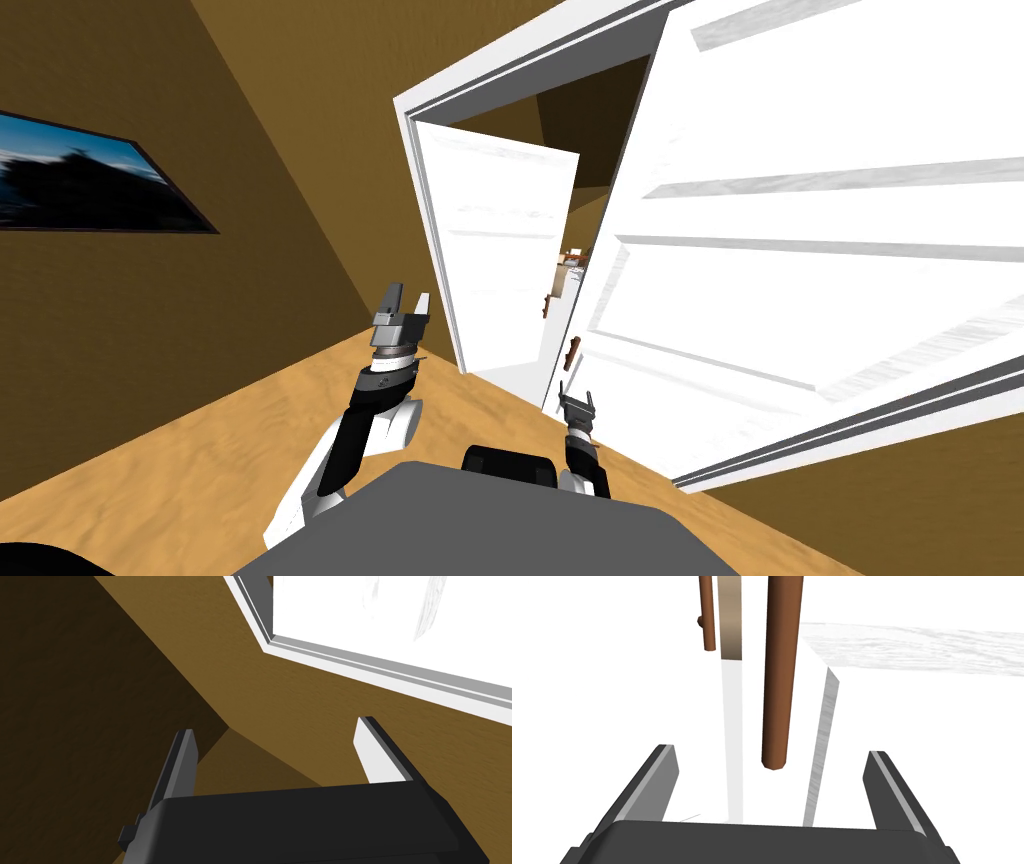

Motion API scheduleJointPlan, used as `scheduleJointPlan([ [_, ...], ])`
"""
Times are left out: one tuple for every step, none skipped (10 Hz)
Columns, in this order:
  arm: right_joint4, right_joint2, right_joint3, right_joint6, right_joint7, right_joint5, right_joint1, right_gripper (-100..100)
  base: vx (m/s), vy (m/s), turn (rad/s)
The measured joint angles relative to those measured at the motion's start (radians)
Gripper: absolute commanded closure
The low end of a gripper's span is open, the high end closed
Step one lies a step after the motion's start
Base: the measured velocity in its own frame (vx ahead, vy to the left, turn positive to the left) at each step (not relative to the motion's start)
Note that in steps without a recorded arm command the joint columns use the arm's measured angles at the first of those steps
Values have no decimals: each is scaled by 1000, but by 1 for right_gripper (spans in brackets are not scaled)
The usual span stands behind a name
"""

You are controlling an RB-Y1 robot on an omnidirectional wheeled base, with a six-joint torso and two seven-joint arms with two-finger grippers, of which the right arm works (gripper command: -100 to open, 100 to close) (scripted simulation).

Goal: Push the door open

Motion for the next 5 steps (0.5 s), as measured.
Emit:
scheduleJointPlan([
  [10, -2, 4, -5, -15, -12, 1, -100, 60, -30, 9],
  [11, -3, 5, -5, -18, -14, 1, -100, 123, -19, 22],
  [15, -2, 2, -6, -19, -14, -2, -100, 177, -29, 25],
  [18, -3, 0, -5, -20, -15, -4, -100, 175, -45, 21],
  [19, -3, -2, -5, -21, -16, -5, -100, 189, -71, 26],
])
